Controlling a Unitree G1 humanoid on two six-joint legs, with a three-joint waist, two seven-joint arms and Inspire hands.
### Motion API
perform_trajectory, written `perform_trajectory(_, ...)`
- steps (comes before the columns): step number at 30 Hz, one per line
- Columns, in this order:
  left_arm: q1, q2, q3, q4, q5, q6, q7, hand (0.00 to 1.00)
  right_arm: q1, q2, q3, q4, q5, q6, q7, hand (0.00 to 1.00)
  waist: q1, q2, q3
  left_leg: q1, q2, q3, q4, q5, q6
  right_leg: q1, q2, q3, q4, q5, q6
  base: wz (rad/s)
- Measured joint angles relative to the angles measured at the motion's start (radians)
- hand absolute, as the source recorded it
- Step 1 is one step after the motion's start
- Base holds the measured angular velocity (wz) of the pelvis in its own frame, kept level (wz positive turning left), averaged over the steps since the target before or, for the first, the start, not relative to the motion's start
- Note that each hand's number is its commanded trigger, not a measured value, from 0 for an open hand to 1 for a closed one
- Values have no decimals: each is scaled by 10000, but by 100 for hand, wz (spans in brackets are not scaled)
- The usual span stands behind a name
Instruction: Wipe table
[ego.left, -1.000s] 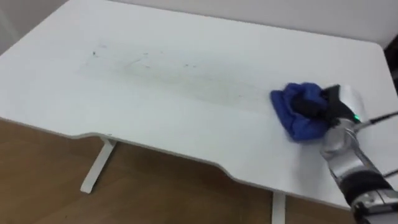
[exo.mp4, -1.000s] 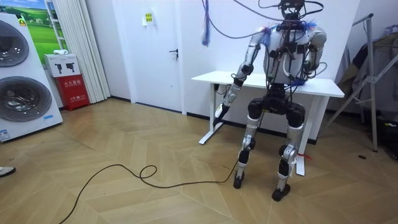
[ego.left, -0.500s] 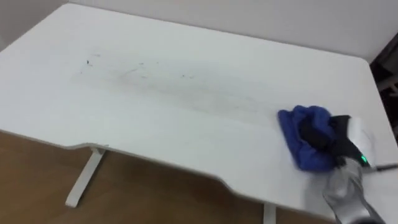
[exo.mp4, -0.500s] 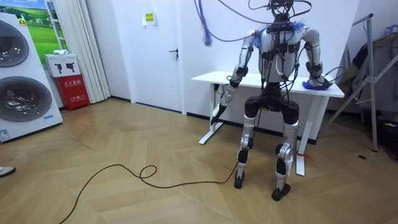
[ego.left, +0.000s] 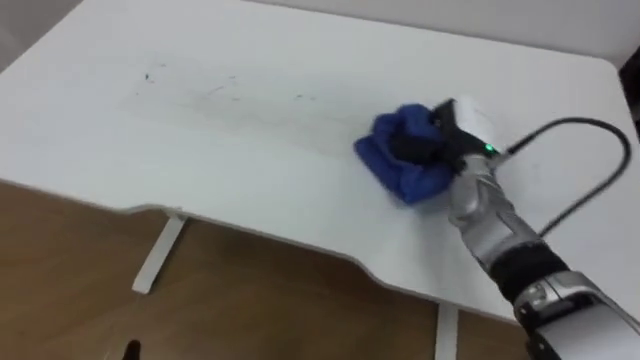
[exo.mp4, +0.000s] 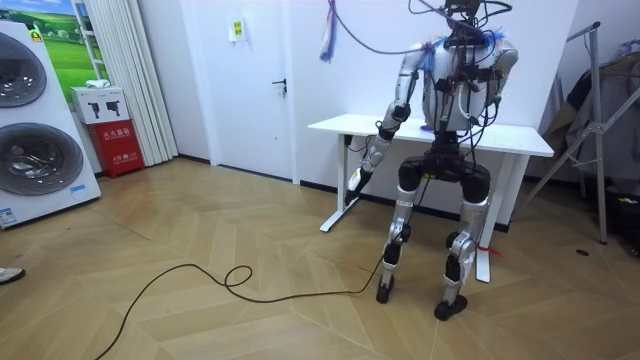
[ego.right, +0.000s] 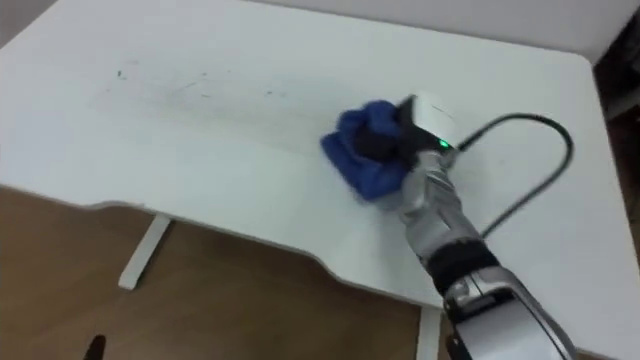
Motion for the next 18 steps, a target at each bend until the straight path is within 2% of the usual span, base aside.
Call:
perform_trajectory(1,165,25,18,17,50,106,-39,0,57,-91,-395,286,35,-189,-5,100,-103,-74,30,-63,-80,-367,34,20,24,123,-72,-279,-83,-36,56,87)
perform_trajectory(2,467,29,45,21,47,178,-159,0,299,-248,-807,603,87,-216,0,100,-128,-99,20,-30,-150,-609,35,25,35,320,-138,-540,-106,-58,93,79)
perform_trajectory(3,614,36,60,26,47,177,-199,0,456,-350,-980,729,162,-218,3,100,-151,-101,24,-6,-171,-679,34,24,37,408,-156,-647,-124,-58,94,59)
perform_trajectory(4,952,77,80,125,46,169,-273,0,823,-594,-1391,1024,311,-412,13,100,-269,-89,35,42,-261,-841,33,26,43,603,-213,-752,-219,-80,130,51)
perform_trajectory(5,1168,90,197,201,47,169,-380,0,1219,-805,-1843,926,464,-715,-5,100,-537,-105,23,91,-396,-1013,24,32,55,757,-331,-834,-239,-181,288,47)
perform_trajectory(6,1282,101,250,199,48,163,-383,0,1444,-934,-1969,934,533,-845,-29,60,-680,-106,24,128,-459,-1062,9,40,67,831,-399,-838,-237,-235,372,36)
perform_trajectory(7,1436,124,367,198,51,127,-391,0,1822,-1212,-2330,898,667,-1103,-155,0,-843,-89,35,223,-545,-1121,-18,40,76,958,-473,-832,-243,-319,504,17)
perform_trajectory(9,1506,151,706,192,46,-48,-426,0,2584,-1537,-2976,878,667,-1328,-371,0,-1136,-16,65,408,-571,-1120,-41,36,83,1122,-488,-736,-249,-366,575,3)
perform_trajectory(11,1533,151,714,199,45,-217,-424,0,3006,-1674,-3067,820,685,-1430,-545,0,-1313,6,32,541,-567,-947,-71,35,85,1158,-481,-572,-245,-387,579,-21)
perform_trajectory(13,1314,152,712,169,46,-439,-419,0,3303,-1815,-3134,671,649,-1428,-618,0,-1466,31,16,615,-565,-852,-98,8,126,1145,-460,-343,-243,-397,566,-27)
perform_trajectory(15,1148,140,708,35,49,-622,-344,0,3606,-1869,-3169,513,434,-1407,-620,0,-1701,61,-57,674,-555,-641,-144,-67,229,1128,-439,48,-195,-378,535,-27)
perform_trajectory(18,934,143,676,0,48,-713,-325,0,3709,-1862,-3163,550,343,-1401,-551,0,-1767,78,-66,800,-549,-396,-156,-87,261,1142,-424,385,-164,-298,507,-31)
